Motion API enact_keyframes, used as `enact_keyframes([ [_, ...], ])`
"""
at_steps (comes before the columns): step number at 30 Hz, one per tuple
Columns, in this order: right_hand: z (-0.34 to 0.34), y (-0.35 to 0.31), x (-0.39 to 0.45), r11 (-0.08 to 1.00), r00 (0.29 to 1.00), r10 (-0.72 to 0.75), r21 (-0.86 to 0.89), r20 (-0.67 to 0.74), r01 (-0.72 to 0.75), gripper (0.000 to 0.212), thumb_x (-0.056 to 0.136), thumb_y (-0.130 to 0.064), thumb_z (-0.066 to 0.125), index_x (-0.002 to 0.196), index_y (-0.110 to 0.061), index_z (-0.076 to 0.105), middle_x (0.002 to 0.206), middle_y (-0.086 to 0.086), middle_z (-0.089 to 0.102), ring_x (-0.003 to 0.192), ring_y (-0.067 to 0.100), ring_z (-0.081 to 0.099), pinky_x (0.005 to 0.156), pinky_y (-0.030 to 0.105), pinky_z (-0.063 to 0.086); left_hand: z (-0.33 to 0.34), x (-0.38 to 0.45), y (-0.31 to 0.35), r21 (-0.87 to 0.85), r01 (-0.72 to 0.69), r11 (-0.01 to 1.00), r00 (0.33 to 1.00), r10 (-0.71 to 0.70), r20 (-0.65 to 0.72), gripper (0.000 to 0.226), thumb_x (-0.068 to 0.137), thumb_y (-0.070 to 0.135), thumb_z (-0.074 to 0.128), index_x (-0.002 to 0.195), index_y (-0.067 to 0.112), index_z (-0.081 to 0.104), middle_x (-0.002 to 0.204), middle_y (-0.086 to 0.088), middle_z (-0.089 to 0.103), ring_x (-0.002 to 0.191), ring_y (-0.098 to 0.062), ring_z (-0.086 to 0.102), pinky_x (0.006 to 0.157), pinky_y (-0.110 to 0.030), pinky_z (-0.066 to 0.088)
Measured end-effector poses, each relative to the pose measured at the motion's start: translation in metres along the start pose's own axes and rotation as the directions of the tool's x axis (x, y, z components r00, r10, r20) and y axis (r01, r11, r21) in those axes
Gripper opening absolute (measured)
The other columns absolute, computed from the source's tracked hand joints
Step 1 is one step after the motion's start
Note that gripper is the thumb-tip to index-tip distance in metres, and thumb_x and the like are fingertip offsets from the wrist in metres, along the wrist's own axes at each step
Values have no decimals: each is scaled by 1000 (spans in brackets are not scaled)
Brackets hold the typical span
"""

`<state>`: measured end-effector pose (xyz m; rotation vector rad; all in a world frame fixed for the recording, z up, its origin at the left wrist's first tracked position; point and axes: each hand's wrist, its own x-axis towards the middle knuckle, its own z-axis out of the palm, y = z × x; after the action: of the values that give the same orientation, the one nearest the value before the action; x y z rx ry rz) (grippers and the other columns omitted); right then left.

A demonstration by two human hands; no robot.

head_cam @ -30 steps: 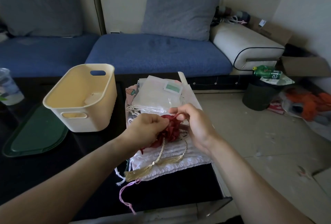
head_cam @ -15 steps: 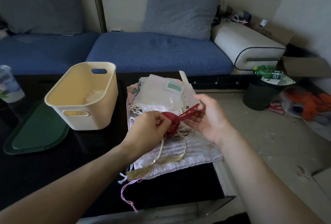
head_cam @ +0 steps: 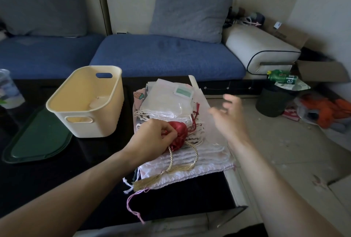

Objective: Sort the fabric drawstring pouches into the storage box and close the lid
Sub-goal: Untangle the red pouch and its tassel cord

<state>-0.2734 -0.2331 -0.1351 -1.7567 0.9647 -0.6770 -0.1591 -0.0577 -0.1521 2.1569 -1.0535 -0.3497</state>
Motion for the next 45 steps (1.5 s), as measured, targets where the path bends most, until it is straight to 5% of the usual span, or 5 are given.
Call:
enact_keyframes([
  [6, 16, 2, -19, 854, 728, -337, -132, 597, 503, 20, 89, -9, 72, 103, -23, 76, 96, -19, 71, 90, -12, 63, 81, 5, 42, -4, 2, -2, -4, 1, 1000, 1000, -1, -18, 13, 92, 29, 67, 91, 25, 79, 79, 13, 73, 69, 3, 66, 74, -30, 59],
  [18, 24, 10, -19, 847, 730, -280, -198, 623, 494, 32, 97, -3, 55, 121, -20, 67, 103, -13, 64, 86, 0, 61, 78, 9, 47, -12, 8, -13, -4, -46, 999, 997, 46, -60, 9, 88, 29, 72, 86, 24, 79, 81, 13, 72, 77, 6, 64, 68, -7, 46],
  [34, 7, 16, -3, 834, 797, -227, -310, 560, 456, 17, 89, -26, 74, 73, -27, 67, 77, -8, 71, 75, 11, 68, 73, 39, 57, -22, 12, -15, 101, -4, 995, 1000, 2, 21, 26, 93, 42, 64, 77, 22, 68, 73, 8, 69, 68, 0, 63, 63, -13, 44],
  [39, 11, 13, -9, 887, 802, -239, -213, 547, 410, 10, 97, -27, 65, 90, -22, 71, 74, -6, 69, 64, 1, 61, 63, 21, 46, -26, 15, -15, 105, 85, 991, 989, -96, 114, 40, 100, 43, 49, 72, 15, 57, 67, -3, 64, 56, -13, 58, 54, -25, 45],
  [45, 17, 6, -20, 958, 813, -206, -59, 544, 282, 30, 104, -30, 51, 84, -11, 60, 60, 4, 53, 56, 22, 51, 59, 40, 44, -32, 14, -7, -421, 358, 833, 932, -349, 101, 45, 103, 34, 48, 65, 10, 43, 51, -6, 42, 34, -17, 34, 41, -22, 27],
])
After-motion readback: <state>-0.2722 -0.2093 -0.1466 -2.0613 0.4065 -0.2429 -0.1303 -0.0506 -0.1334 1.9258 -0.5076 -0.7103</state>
